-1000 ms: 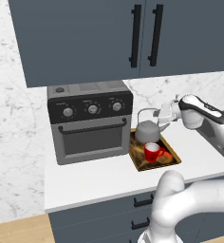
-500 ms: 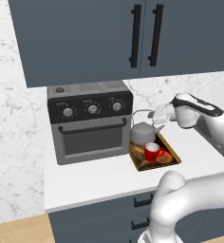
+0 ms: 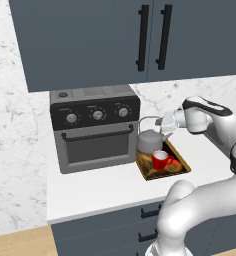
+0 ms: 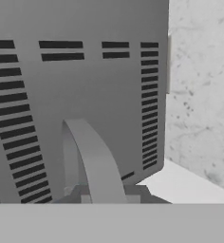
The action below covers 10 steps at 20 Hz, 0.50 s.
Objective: Pick the kettle from the counter and place it on the tray. Then pick the mug from the cabinet and place it on the tray. Then close the cabinet doors.
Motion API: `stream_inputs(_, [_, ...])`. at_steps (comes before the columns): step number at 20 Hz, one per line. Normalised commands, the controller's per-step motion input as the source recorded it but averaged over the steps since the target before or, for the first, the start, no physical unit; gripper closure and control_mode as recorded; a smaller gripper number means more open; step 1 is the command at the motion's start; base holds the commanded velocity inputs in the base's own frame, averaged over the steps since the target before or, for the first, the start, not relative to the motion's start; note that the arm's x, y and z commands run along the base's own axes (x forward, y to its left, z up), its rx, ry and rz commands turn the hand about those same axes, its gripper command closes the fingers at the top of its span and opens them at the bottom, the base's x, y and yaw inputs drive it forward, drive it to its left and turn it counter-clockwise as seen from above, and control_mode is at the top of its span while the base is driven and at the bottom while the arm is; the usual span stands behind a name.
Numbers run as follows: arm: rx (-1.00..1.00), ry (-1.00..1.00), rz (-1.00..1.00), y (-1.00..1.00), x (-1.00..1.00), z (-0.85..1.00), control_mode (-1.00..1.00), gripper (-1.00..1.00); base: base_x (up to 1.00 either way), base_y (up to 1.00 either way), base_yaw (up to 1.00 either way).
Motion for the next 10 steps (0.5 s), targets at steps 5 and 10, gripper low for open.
stream_inputs(5, [0.0,0.0,0.03,0.0,0.0,-0.03,-1.0,-1.0,0.0,0.0,0.0])
stream_inputs(10, [0.02,0.0,0.02,0.0,-0.03,0.0,-1.0,-1.0,0.0,0.0,0.0])
